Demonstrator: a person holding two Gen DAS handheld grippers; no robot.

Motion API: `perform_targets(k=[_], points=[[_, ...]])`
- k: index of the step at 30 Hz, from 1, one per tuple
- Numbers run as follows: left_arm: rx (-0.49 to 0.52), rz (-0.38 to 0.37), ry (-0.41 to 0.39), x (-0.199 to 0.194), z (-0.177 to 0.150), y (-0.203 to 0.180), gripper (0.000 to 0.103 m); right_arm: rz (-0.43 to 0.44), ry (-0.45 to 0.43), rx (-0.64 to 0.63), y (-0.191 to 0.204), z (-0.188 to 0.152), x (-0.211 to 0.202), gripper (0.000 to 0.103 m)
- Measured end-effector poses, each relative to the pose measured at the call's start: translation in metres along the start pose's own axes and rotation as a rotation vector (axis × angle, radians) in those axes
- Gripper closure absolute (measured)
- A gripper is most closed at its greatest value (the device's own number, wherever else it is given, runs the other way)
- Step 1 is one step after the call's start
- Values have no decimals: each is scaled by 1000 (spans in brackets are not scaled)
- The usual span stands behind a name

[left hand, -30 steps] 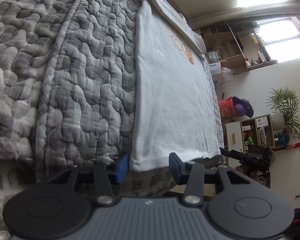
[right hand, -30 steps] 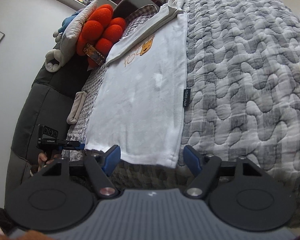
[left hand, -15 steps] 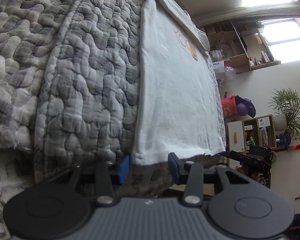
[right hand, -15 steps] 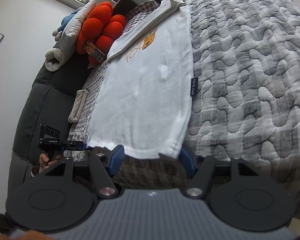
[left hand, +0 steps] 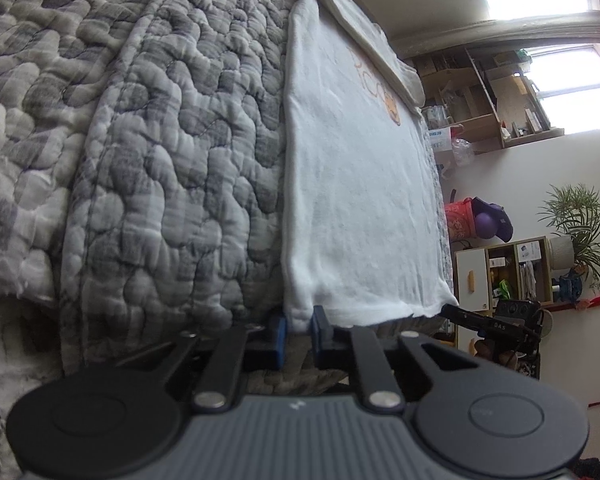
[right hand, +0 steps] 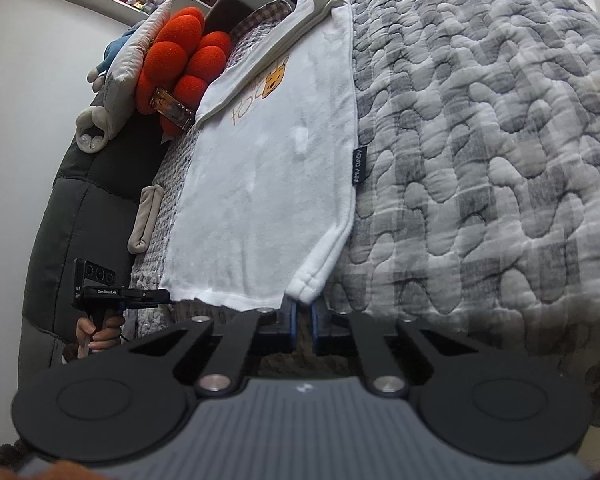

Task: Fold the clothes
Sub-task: 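Grasp the shirt hem with the left gripper while the right gripper grasps it too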

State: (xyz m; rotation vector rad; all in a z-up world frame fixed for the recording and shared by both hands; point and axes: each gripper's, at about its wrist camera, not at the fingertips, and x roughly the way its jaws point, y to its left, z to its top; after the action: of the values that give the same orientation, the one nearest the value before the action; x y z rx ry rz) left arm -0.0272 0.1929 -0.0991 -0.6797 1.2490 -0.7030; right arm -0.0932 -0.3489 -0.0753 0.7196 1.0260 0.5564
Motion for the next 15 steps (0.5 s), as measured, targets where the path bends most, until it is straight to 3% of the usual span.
perform_targets(k=[11, 15], points=[[-20, -148, -224, -22, 3, -15, 92, 24, -175, -17, 18, 8, -15, 98], [-21, -146, -309, -29, 15, -34, 93, 22, -247, -18, 25, 18, -14, 98]])
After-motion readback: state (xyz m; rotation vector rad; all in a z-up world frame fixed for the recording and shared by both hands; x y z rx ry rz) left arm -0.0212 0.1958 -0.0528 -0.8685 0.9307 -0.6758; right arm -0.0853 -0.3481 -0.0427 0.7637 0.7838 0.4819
